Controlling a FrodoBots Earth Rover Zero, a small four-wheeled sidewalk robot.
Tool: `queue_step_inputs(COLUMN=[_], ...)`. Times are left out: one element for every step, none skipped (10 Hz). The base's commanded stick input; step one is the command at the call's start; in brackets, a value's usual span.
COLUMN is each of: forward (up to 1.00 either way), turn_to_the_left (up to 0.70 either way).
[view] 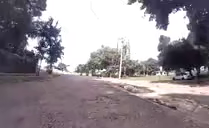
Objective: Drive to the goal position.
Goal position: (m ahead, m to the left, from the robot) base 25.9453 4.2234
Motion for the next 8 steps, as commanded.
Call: queue_step_inputs(forward=[0.7, 0.7, 0.7, 0.7, 0.7, 0.7, 0.7, 0.7], turn_to_the_left=[0.0, 0.0, 0.04, 0.13, 0.21, 0.3, 0.35, 0.35])
